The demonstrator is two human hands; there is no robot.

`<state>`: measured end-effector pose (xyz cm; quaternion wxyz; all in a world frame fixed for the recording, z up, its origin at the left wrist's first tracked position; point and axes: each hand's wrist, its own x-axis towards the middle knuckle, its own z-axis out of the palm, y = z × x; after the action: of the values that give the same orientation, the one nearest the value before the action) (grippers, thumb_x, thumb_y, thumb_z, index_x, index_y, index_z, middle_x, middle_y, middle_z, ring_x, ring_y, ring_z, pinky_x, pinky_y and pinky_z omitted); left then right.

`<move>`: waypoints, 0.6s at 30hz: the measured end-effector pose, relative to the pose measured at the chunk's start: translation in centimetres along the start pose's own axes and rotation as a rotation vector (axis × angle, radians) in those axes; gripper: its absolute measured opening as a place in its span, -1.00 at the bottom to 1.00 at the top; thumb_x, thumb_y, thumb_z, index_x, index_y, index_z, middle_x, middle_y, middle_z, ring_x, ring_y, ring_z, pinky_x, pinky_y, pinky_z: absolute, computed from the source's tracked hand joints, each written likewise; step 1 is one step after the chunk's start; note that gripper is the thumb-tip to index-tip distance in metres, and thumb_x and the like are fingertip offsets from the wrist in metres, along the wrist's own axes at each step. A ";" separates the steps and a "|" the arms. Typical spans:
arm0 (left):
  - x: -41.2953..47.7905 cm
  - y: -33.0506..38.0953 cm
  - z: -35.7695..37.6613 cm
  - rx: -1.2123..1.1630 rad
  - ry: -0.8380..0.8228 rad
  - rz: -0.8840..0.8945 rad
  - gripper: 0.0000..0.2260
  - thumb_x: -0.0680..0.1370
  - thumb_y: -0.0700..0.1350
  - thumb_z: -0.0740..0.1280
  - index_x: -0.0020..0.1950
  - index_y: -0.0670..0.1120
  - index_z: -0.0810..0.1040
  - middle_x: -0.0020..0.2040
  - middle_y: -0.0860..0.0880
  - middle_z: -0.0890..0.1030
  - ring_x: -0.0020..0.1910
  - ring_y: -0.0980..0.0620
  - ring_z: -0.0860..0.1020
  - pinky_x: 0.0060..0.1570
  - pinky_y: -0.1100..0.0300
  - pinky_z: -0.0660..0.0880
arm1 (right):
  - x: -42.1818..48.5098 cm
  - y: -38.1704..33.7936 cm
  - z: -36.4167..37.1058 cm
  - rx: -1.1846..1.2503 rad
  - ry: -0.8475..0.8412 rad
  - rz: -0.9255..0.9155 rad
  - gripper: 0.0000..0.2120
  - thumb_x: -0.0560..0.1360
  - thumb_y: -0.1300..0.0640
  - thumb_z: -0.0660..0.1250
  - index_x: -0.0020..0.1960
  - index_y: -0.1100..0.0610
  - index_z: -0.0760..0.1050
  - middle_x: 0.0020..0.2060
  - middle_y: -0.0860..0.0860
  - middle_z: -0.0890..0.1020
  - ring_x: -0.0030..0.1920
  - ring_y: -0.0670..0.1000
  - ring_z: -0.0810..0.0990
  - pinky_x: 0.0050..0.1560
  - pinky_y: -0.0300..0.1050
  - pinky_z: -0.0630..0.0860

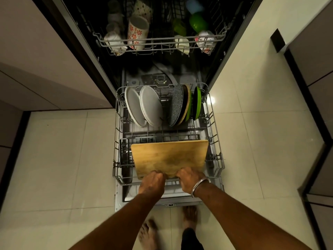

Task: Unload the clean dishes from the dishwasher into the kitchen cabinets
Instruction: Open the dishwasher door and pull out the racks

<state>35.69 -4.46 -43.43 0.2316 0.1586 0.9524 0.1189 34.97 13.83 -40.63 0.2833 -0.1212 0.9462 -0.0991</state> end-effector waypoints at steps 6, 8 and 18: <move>4.6 -0.1 -6.7 -0.027 0.148 0.041 -0.70 0.69 -0.03 0.26 0.43 0.01 0.47 0.25 -0.08 0.62 0.13 -0.04 0.60 0.08 0.07 0.62 | 3.3 0.8 -7.3 -0.010 0.183 -0.066 -0.80 0.54 0.06 0.27 0.06 0.02 0.64 -0.10 0.02 0.69 -0.09 0.09 0.67 -0.12 -0.02 0.63; 7.2 0.1 -10.2 -0.019 0.238 0.029 -0.73 0.69 -0.08 0.26 0.39 -0.01 0.49 0.19 -0.09 0.62 0.03 -0.03 0.61 0.00 0.08 0.64 | 5.0 1.1 -10.5 0.033 0.336 -0.073 -0.74 0.54 0.12 0.31 0.20 0.03 0.61 -0.01 0.03 0.68 -0.02 0.08 0.65 -0.05 -0.02 0.63; 19.3 0.6 -25.5 0.085 0.603 0.075 -0.44 0.60 -0.18 0.38 0.57 -0.09 0.29 0.55 -0.16 0.31 0.38 -0.16 0.45 0.30 -0.04 0.52 | 15.4 2.8 -24.6 0.025 0.784 -0.097 -0.38 0.45 0.23 0.37 0.49 0.23 0.33 0.40 0.21 0.44 0.38 0.25 0.40 0.37 0.15 0.43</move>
<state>7.38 -0.93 -28.93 -0.0730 0.1610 0.9758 0.1290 8.29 14.99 -29.04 -0.1033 -0.1152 0.9745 -0.1626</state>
